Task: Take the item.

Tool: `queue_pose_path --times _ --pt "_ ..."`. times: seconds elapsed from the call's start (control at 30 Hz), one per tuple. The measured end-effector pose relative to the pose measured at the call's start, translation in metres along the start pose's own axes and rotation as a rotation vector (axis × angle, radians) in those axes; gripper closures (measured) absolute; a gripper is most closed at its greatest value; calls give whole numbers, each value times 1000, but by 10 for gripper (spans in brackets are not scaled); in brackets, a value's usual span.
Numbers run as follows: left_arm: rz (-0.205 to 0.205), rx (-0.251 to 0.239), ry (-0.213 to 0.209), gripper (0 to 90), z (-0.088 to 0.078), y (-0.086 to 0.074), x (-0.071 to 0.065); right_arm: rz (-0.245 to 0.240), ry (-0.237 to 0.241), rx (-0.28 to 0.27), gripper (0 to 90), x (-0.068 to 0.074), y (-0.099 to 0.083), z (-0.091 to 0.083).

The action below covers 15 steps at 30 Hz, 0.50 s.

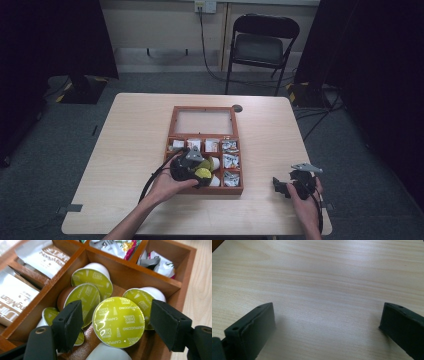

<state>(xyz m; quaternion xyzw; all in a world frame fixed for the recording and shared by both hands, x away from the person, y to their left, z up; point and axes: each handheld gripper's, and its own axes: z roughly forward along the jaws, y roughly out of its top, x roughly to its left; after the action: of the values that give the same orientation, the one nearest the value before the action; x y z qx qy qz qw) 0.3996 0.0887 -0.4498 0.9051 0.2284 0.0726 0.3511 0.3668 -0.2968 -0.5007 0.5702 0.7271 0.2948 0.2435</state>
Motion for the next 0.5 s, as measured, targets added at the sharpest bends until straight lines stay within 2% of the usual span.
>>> queue_pose_path --times 0.13,0.27,0.37,0.5 --pt "11 11 -1 268 3 1 -2 0 1 0 0 0 0 0" --pt "17 54 -1 283 7 1 -2 0 0 0 0 0 0 0" --pt "27 69 9 291 9 1 -3 0 0 0 0 0 0 0" --pt "19 79 3 290 12 0 0 0 0 0 0 0 0 0"
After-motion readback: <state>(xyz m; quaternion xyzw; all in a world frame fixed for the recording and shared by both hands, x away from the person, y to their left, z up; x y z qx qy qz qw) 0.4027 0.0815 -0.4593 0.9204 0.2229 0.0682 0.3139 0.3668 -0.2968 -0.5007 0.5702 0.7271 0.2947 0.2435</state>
